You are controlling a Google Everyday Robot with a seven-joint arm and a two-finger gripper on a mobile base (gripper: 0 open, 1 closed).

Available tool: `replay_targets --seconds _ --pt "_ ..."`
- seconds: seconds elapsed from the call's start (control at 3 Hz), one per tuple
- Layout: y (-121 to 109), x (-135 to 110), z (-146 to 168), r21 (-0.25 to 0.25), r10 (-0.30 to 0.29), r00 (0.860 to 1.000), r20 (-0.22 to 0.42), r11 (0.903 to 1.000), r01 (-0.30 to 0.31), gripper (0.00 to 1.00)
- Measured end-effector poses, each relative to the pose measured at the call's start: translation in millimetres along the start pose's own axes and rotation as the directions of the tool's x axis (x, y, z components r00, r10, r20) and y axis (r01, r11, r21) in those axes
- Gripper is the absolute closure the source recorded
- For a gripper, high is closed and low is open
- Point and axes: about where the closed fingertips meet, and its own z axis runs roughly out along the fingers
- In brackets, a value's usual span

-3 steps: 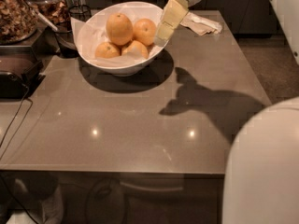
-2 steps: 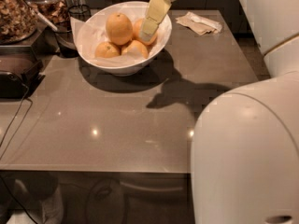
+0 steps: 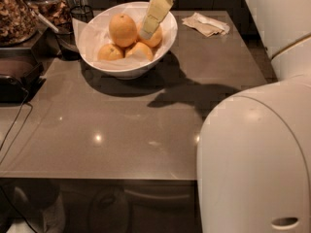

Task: Pick orange from white bowl

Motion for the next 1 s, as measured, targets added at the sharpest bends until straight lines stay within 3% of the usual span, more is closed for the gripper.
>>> replay_targets --seconds 0.67,1.0 --pt "-11 -34 32 -0.028 -0.047 0.998 0.048 0.9984 0.048 0.00" --pt "-12 -46 43 -0.039 -0.068 0.996 0.056 0.9968 0.070 0.06"
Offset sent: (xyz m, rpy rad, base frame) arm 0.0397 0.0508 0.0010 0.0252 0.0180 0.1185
